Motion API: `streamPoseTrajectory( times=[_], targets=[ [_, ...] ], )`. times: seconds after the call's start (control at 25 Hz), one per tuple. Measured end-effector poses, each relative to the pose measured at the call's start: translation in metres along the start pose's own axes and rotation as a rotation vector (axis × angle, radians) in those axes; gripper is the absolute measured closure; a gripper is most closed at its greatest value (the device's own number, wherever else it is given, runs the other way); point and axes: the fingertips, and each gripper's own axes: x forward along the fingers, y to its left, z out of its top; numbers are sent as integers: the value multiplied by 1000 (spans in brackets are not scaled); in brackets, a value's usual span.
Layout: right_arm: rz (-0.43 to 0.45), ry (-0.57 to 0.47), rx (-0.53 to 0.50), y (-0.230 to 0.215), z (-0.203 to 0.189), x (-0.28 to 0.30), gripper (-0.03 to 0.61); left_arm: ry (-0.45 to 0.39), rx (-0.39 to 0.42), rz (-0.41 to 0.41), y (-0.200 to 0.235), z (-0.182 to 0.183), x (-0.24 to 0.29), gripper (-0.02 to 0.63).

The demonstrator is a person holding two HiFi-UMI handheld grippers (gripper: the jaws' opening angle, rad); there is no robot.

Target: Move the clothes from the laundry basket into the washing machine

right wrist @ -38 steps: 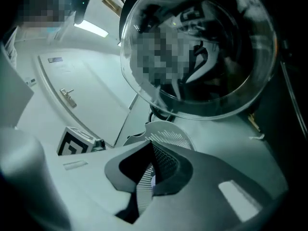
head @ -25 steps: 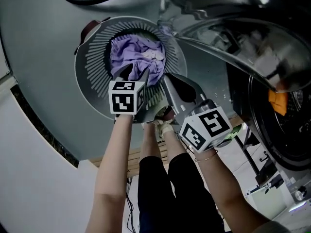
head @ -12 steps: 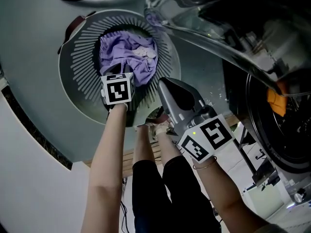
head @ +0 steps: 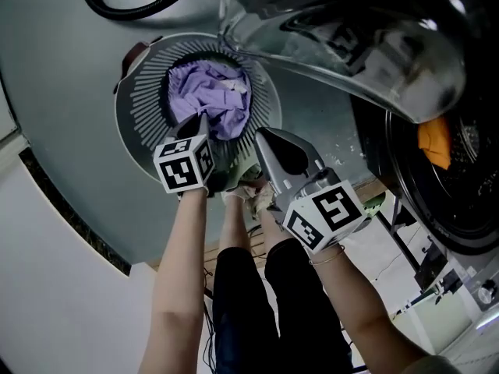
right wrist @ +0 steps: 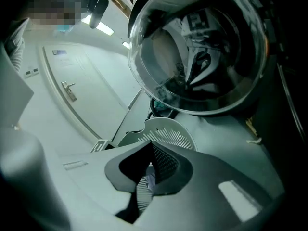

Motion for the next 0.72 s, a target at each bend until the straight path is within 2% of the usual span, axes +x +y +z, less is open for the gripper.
streamPoseTrajectory(
  times=[0.16,0.32,0.48,0.6,0.72],
  targets=[
    [-8,-27,-42,20,25,-18,551,-48,72,-20,-25,4,-53,591],
    [-17,-49,-41,31,47,-46,551,-89,117,-51,-54,7,-108,591],
    [-44,-73,-24,39,68,-75,551,-147,150,-100,-86,37,-158,591],
    [-67,-91,27,44,80,-100,549,-189,172,-166,-114,62,-192,591],
    [-65,-104,58,55,88,-125,551,-230,233,-220,-145,88,-230,591]
  ],
)
